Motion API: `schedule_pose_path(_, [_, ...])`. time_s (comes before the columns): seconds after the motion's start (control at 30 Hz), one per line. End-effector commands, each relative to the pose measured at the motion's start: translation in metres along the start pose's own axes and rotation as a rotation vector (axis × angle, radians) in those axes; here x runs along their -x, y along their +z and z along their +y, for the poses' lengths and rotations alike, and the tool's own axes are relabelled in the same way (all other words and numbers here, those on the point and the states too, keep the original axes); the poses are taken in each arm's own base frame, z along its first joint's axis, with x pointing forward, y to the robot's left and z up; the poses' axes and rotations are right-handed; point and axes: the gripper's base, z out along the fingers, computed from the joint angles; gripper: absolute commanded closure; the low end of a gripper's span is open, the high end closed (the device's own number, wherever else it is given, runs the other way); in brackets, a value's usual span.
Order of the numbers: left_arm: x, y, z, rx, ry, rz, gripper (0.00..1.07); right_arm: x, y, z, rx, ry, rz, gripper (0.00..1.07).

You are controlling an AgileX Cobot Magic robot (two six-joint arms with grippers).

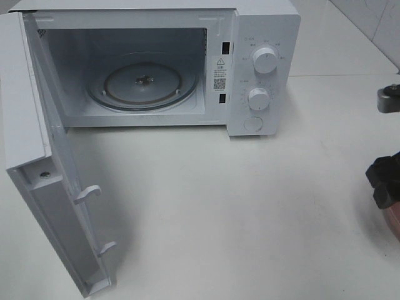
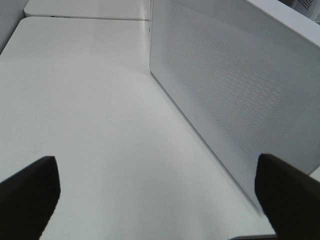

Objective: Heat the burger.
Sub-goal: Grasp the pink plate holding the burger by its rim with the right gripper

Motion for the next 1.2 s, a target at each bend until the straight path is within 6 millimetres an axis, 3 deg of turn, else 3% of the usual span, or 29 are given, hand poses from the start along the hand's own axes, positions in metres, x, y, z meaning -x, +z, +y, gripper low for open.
schedule_pose_path(0.03, [-0.001,-0.002,0.000,0.000,-0.008,-0.028,0.09,-0.005,0.014,-0.003,-0.002,-0.013,0.019,0.30])
schedule_pose_path(0.27, [-0.001,-0.002,0.000,0.000,-0.008,-0.028,0.09,-0.002,0.035,-0.010,0.000,0.012,0.027,0.31])
schedule_pose_path(0.87, [-0.001,-0.002,0.000,0.000,-0.008,-0.028,0.09,-0.006,0.085,-0.003,0.021,-0.028,0.156,0.31])
schedule_pose_path(1.2, [-0.001,-0.002,0.000,0.000,-0.008,-0.028,0.09,-0.008,0.088,-0.002,0.020,-0.035,0.173,0.36])
